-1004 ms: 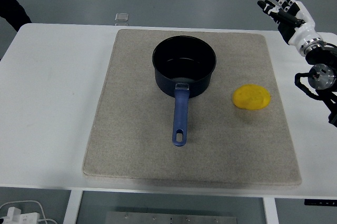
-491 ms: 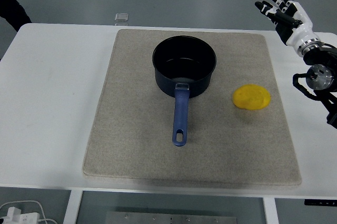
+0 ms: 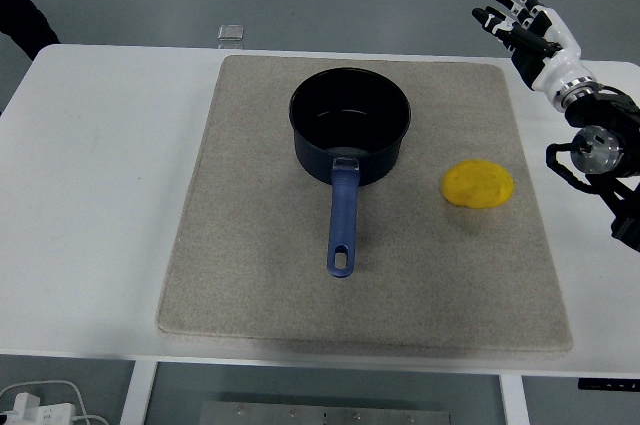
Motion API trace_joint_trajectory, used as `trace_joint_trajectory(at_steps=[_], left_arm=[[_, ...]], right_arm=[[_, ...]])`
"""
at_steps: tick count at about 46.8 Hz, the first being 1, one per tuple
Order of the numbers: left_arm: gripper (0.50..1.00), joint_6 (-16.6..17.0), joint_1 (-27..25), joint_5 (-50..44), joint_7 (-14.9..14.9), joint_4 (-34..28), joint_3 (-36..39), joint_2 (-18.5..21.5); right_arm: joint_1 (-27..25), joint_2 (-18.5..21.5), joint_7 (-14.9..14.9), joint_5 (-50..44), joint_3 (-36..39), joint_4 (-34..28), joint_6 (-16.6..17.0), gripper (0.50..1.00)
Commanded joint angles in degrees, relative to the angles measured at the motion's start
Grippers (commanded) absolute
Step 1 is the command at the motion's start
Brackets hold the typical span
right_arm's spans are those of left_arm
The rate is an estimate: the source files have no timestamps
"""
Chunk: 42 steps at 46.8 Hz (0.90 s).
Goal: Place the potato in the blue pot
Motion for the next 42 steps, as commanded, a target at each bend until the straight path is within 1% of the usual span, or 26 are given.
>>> trace_joint_trajectory(at_steps=[1,5,8,16,19,25,29,32,37,42], left_arm=[[0.996,0.00,0.00,0.00,-0.01,0.07,-0.07,0.00],[0.996,0.00,0.00,0.00,-0.01,0.07,-0.07,0.00],[0.996,0.00,0.00,0.00,-0.01,0.07,-0.07,0.00],[0.996,0.00,0.00,0.00,-0.01,0.07,0.02,0.00],[0.996,0.00,0.00,0.00,-0.01,0.07,0.02,0.00],[0.996,0.00,-0.09,0.00,-0.01,0.07,0.02,0.00],[0.996,0.00,-0.09,0.00,-0.01,0.07,0.02,0.00],[0.996,0.00,-0.09,0.00,-0.01,0.07,0.02,0.00],[0.996,0.00,-0.09,0.00,-0.01,0.07,-0.07,0.00],[0.996,0.00,-0.09,0.00,-0.01,-0.02,-0.07,0.00]], right_arm=[[-0.92,-1.15,0.06,-1.14,-0.20,0.38,2.31,0.930],[-2.33,-4.40,0.24,-4.65,-0.11,1.34,5.56,0.930],[-2.95,-6.95,0.41,-6.59,-0.11,2.66,7.23,0.930],[-4.44,-13.28,0.33,-7.38,-0.46,6.79,12.42,0.930],[-4.88,-15.74,0.33,-8.35,-1.43,9.42,13.56,0.930],[-6.55,-21.89,0.41,-9.23,-2.22,18.99,14.01,0.930],[-8.22,-24.88,0.59,-11.59,-2.31,23.92,14.09,0.930],[-9.71,-26.03,1.20,-15.55,-2.22,25.86,14.10,0.930],[-12.44,-26.91,3.66,-21.70,-2.22,28.32,13.39,0.930],[-14.90,-26.47,4.89,-24.08,-1.96,28.59,10.41,0.930]])
